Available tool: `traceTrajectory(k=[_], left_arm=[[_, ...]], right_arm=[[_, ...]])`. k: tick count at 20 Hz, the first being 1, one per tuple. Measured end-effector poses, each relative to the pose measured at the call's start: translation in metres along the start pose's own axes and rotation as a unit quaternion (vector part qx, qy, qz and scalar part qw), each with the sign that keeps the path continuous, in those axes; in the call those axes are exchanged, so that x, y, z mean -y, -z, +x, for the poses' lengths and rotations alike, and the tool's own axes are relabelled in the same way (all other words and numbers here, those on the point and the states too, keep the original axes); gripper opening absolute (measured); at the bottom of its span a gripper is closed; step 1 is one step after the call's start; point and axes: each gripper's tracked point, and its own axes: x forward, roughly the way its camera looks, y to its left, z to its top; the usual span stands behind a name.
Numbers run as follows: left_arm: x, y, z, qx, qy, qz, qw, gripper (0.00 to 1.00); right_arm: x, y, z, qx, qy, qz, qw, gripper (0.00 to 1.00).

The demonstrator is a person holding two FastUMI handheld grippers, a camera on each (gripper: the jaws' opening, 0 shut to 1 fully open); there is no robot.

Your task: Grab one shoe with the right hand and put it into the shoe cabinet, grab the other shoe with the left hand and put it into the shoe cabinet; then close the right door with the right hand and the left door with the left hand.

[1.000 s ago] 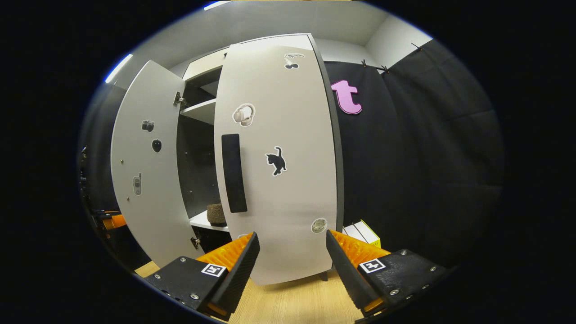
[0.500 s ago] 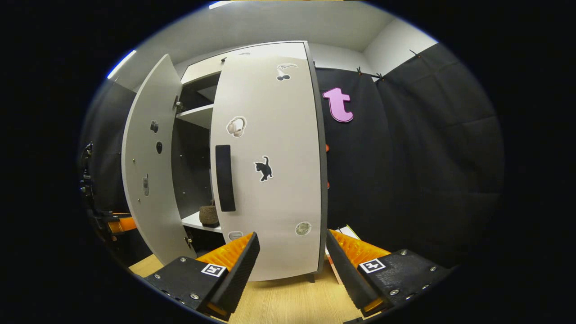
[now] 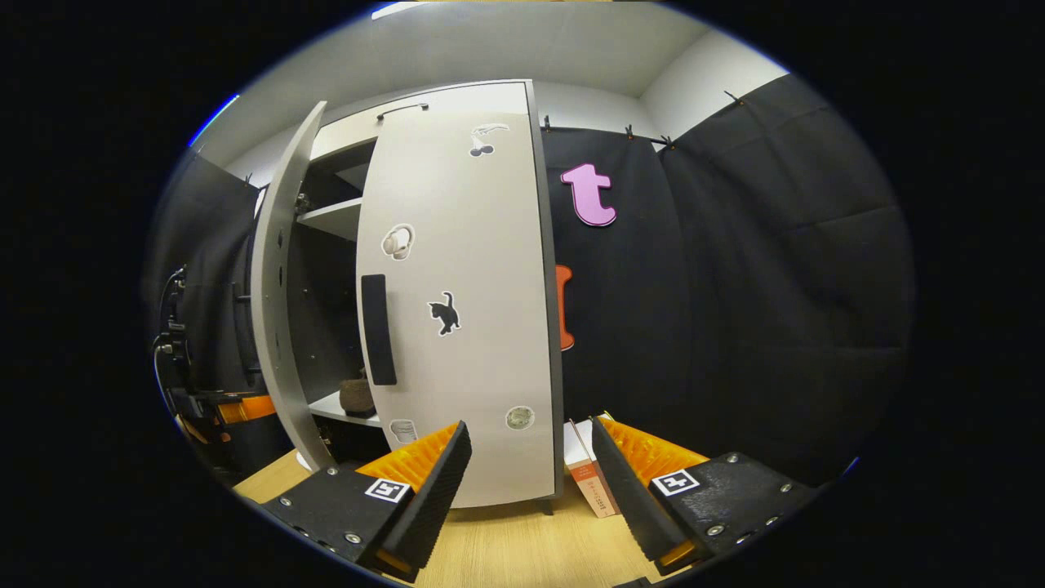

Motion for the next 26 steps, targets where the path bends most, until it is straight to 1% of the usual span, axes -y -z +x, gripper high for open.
traceTrajectory(k=[1,4,5,6,7,9,10,11,12,15,16,17,18,19,20,21,22,23,24,26], left_arm=[[0.003,-0.002,0.008,0.001,0.000,0.000,1.000,0.99],[0.012,-0.005,0.034,0.003,-0.002,0.008,1.000,0.97],[0.012,-0.004,0.039,0.004,-0.004,0.016,1.000,0.99],[0.012,-0.004,0.039,0.005,-0.007,0.024,1.000,0.94],[0.013,-0.005,0.042,0.012,-0.006,0.030,0.999,1.00],[0.014,-0.004,0.043,0.016,-0.007,0.033,0.999,0.95],[0.015,-0.003,0.045,0.015,-0.009,0.036,0.999,0.97],[0.017,-0.003,0.046,0.015,-0.013,0.039,0.999,0.94],[0.018,-0.002,0.048,0.014,-0.016,0.040,0.999,0.97],[0.017,-0.002,0.047,0.010,-0.023,0.037,0.999,0.99],[0.017,-0.002,0.045,0.009,-0.024,0.037,0.999,0.95],[0.017,-0.003,0.045,0.007,-0.025,0.037,0.999,0.99],[0.017,-0.003,0.045,0.005,-0.027,0.037,0.999,0.99],[0.017,-0.004,0.046,0.003,-0.028,0.037,0.999,0.97],[0.017,-0.004,0.047,0.001,-0.029,0.037,0.999,0.99],[0.017,-0.005,0.046,0.000,-0.031,0.038,0.999,0.97],[0.017,-0.006,0.045,-0.002,-0.033,0.039,0.999,0.97],[0.017,-0.006,0.046,-0.004,-0.036,0.040,0.999,0.99],[0.017,-0.007,0.045,-0.007,-0.039,0.039,0.998,0.97],[0.018,-0.006,0.045,-0.017,-0.044,0.040,0.998,0.97]], right_arm=[[0.003,0.000,-0.001,0.001,0.003,0.000,1.000,0.92],[0.011,0.001,-0.001,0.002,0.013,0.000,1.000,0.92],[0.013,0.002,-0.003,0.003,0.016,0.000,1.000,0.92],[0.015,0.002,-0.002,0.004,0.018,0.000,1.000,0.92],[0.015,0.002,-0.003,0.005,0.019,0.001,1.000,0.92],[0.015,0.003,-0.001,0.004,0.020,0.002,1.000,0.92],[0.015,0.004,0.001,0.003,0.020,0.002,1.000,0.92],[0.014,0.005,0.002,0.002,0.019,0.003,1.000,0.92],[0.013,0.005,0.004,0.002,0.018,0.004,1.000,0.92],[0.009,0.005,0.010,0.000,0.017,0.006,1.000,0.92],[0.008,0.005,0.011,0.000,0.016,0.008,1.000,0.92],[0.007,0.003,0.014,-0.001,0.015,0.010,1.000,0.92],[0.005,0.000,0.016,0.000,0.013,0.016,1.000,0.92],[0.003,-0.003,0.019,0.001,0.009,0.022,1.000,0.92],[0.000,-0.006,0.021,0.001,0.005,0.029,1.000,0.92],[-0.003,-0.010,0.024,0.002,-0.001,0.033,0.999,0.92],[-0.004,-0.013,0.027,0.002,-0.005,0.036,0.999,0.92],[-0.007,-0.016,0.030,0.002,-0.010,0.036,0.999,0.92],[-0.009,-0.020,0.033,0.003,-0.012,0.035,0.999,0.92],[-0.014,-0.025,0.039,0.000,-0.017,0.032,0.999,0.92]])
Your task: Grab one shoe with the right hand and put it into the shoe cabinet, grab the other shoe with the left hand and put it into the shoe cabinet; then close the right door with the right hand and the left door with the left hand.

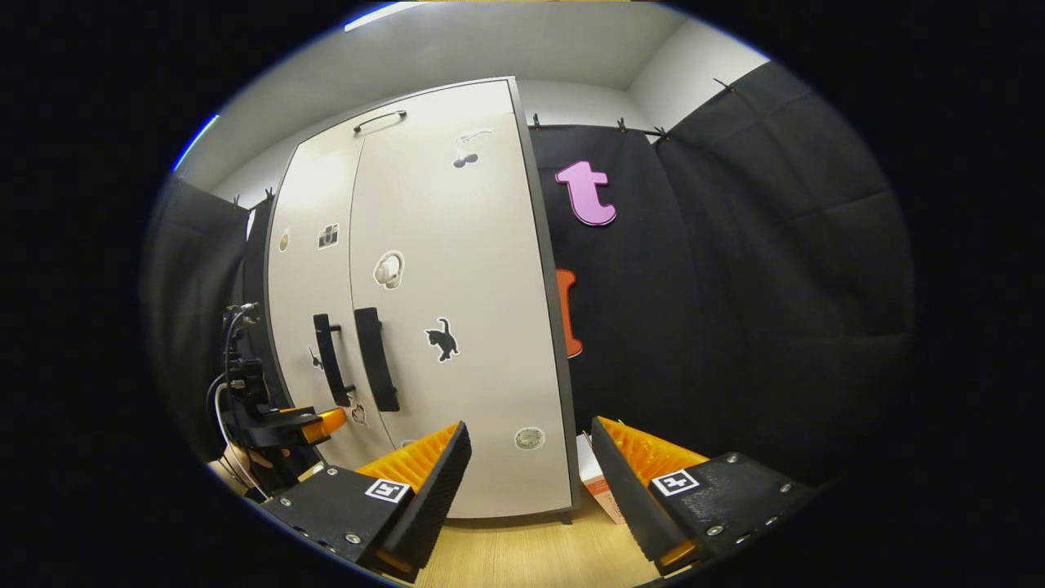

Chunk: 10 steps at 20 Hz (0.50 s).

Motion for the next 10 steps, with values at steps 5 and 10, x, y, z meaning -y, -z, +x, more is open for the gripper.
traceTrajectory(k=[5,10], left_arm=[[-0.014,-0.006,-0.032,-0.028,-0.007,0.006,1.000,0.97],[-0.039,-0.057,-0.076,-0.010,-0.017,0.001,1.000,0.97]], right_arm=[[-0.020,-0.019,0.008,-0.004,-0.020,-0.003,1.000,0.92],[-0.034,-0.048,-0.001,0.007,-0.028,-0.017,0.999,0.92]])
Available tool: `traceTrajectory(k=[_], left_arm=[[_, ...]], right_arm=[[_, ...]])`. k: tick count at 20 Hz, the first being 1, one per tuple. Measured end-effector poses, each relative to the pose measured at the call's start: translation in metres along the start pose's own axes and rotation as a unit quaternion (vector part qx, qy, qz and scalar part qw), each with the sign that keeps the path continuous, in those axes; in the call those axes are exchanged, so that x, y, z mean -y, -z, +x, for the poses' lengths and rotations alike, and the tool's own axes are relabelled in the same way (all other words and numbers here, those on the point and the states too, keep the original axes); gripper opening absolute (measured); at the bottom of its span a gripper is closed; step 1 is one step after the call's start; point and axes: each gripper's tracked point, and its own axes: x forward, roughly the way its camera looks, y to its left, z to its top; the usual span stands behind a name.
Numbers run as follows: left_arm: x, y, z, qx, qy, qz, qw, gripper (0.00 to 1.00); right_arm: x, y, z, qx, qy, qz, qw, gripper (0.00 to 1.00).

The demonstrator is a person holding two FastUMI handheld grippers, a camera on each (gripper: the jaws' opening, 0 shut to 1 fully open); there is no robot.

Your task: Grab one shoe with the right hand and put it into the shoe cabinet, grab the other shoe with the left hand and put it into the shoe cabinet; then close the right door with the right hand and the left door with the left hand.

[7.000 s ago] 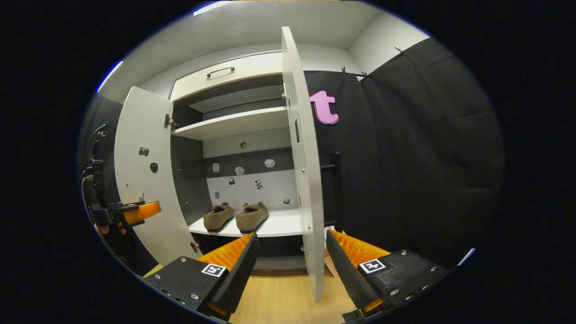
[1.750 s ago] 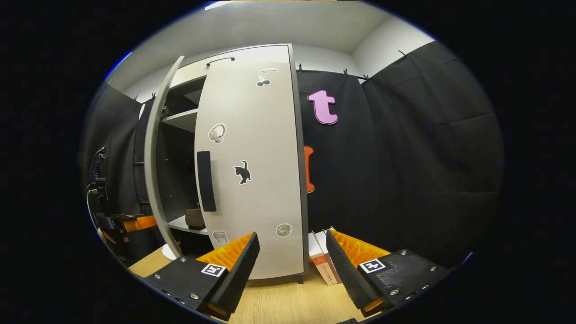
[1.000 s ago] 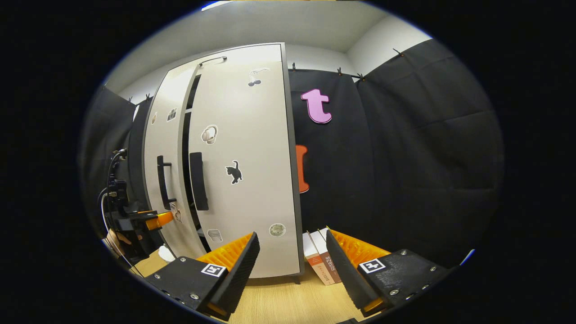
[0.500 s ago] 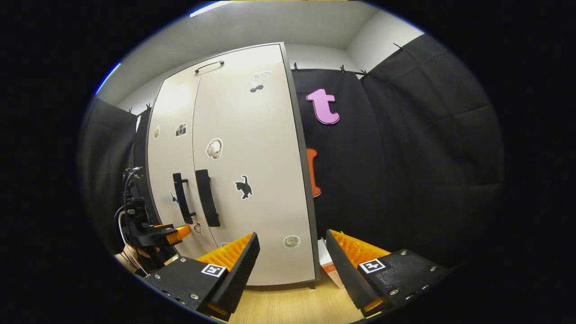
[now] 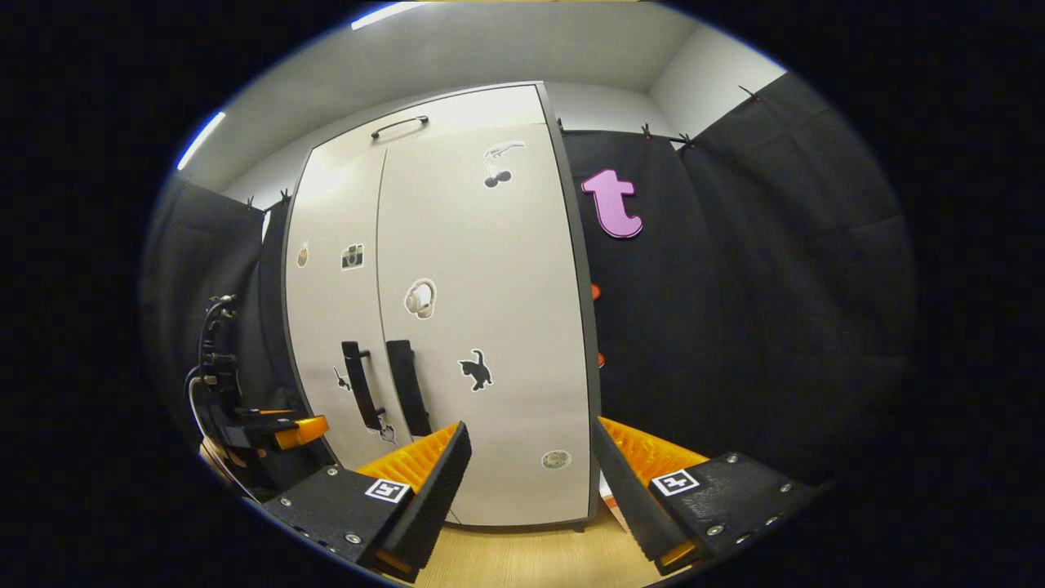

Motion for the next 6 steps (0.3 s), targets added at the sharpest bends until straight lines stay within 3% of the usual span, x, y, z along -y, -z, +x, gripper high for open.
traceTrajectory(k=[6], left_arm=[[-0.033,-0.075,-0.068,0.046,-0.002,-0.003,0.999,0.97]], right_arm=[[0.000,-0.047,-0.023,0.027,0.020,-0.037,0.999,0.92]])
